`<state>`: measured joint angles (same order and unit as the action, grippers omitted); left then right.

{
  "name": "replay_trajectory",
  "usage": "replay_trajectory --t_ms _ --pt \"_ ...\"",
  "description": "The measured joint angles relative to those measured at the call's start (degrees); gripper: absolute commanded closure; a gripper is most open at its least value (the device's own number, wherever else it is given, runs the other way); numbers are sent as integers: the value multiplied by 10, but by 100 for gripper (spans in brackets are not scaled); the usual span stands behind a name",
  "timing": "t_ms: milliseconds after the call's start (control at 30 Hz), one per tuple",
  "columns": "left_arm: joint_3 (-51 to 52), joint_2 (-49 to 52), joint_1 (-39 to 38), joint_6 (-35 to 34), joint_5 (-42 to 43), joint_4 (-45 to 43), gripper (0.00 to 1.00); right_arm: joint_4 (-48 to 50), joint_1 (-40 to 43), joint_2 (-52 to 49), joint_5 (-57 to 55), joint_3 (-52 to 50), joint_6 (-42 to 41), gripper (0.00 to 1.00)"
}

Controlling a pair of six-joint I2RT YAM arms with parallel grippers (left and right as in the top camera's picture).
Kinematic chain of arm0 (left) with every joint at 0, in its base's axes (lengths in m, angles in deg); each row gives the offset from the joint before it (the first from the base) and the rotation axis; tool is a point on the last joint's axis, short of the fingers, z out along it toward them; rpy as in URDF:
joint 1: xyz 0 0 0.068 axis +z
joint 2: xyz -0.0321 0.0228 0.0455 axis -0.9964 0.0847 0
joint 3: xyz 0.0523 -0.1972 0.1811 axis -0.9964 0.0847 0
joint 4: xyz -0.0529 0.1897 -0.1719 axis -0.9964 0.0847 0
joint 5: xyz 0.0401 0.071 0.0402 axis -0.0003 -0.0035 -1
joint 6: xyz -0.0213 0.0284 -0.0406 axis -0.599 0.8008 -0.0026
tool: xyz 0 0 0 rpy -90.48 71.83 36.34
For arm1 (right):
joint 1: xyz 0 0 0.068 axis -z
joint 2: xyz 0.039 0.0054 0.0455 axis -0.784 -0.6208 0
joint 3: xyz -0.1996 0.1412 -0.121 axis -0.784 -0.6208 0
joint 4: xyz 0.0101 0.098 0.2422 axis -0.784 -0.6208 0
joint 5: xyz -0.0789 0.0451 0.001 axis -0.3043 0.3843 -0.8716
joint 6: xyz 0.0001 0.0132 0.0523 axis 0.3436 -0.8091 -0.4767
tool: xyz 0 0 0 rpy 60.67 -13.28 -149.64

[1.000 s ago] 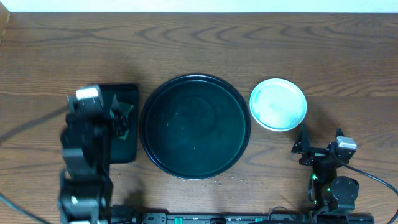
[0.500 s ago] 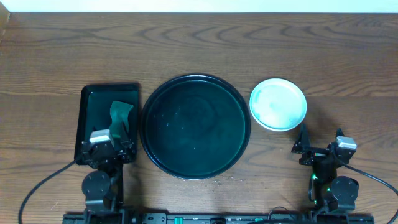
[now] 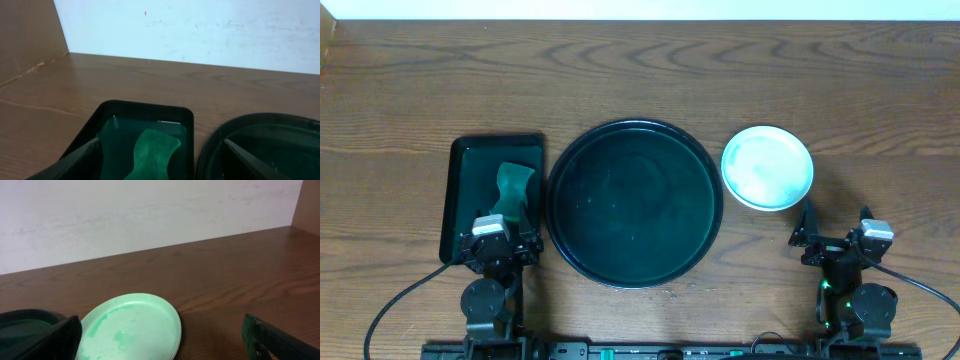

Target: Clean dirty plates on tray and stack at the side

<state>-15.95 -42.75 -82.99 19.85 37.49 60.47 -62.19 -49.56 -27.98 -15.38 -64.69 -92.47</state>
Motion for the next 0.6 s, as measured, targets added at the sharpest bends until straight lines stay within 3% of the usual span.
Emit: replay_trajectory --t_ms 600 --pt "2 1 0 0 4 -6 25 0 0 0 0 0 0 1"
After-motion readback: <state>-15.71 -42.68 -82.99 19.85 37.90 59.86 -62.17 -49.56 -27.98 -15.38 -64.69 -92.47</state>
